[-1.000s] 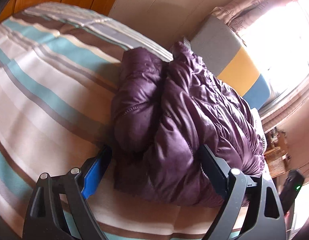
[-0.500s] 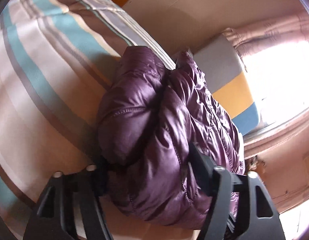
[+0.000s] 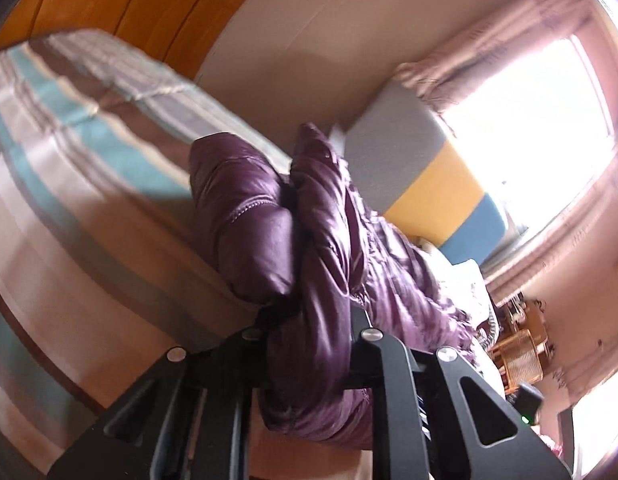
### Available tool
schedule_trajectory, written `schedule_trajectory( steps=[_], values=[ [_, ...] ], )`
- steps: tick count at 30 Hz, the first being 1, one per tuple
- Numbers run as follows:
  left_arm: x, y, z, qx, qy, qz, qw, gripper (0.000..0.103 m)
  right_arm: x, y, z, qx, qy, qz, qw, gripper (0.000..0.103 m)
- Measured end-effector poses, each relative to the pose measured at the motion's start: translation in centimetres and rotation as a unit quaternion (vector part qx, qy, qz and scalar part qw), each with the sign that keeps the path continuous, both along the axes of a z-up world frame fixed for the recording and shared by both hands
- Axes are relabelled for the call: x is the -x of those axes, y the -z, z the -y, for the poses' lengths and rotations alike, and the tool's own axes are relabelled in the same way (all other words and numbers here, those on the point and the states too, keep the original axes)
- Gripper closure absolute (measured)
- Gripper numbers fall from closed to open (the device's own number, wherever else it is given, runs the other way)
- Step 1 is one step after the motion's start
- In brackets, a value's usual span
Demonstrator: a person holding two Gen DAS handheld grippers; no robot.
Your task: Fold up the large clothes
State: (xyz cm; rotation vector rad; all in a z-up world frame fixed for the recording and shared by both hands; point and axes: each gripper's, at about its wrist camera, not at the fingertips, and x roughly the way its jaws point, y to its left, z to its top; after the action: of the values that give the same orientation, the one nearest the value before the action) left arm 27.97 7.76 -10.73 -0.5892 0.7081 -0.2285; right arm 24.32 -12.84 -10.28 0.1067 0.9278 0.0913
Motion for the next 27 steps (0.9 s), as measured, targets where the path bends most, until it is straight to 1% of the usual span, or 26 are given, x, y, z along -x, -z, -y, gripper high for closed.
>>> schedule_trajectory(
  steps=[4, 9, 11, 15, 18, 21, 24, 27],
  values=[
    [2.4, -2.0, -0.3, -0.008, 0.020, 0.025, 0.9995, 0.090, 0.3, -0.1, 0.1, -0.013, -0.002, -0.012, 1.000, 0.086],
    [5.6, -3.3, -1.3, -0.009, 0.033, 0.033, 0.9988, 0.090, 1.9, -0.5, -0.5, -0.020, -0.014, -0.032, 0.999, 0.086],
    [7.3, -3.5, -1.7, -0.013, 0.039, 0.038, 0.9984, 0.090, 2.6, -0.6, -0.8, -0.026, -0.019, -0.040, 0.999, 0.086],
    [10.4, -4.8, -2.4, -0.038, 0.051, 0.054, 0.9965, 0.090, 4.3, -1.0, -2.1, -0.032, -0.030, -0.052, 0.998, 0.086],
    [11.9, -6.1, -2.9, -0.047, 0.053, 0.068, 0.9952, 0.090, 5.6, -1.3, -3.6, -0.043, -0.037, -0.061, 0.997, 0.086],
    [13.0, -8.1, -2.4, -0.069, 0.057, 0.095, 0.9915, 0.090, 7.0, -1.4, -5.0, -0.056, -0.047, -0.063, 0.995, 0.086],
    [13.5, -9.1, -0.6, -0.090, 0.072, 0.116, 0.9866, 0.090, 7.5, -1.2, -5.3, -0.066, -0.039, -0.046, 0.996, 0.086],
    [13.9, -9.8, 1.3, -0.113, 0.087, 0.136, 0.9804, 0.090, 7.8, -1.0, -3.7, -0.111, -0.024, -0.033, 0.993, 0.085]
  ],
)
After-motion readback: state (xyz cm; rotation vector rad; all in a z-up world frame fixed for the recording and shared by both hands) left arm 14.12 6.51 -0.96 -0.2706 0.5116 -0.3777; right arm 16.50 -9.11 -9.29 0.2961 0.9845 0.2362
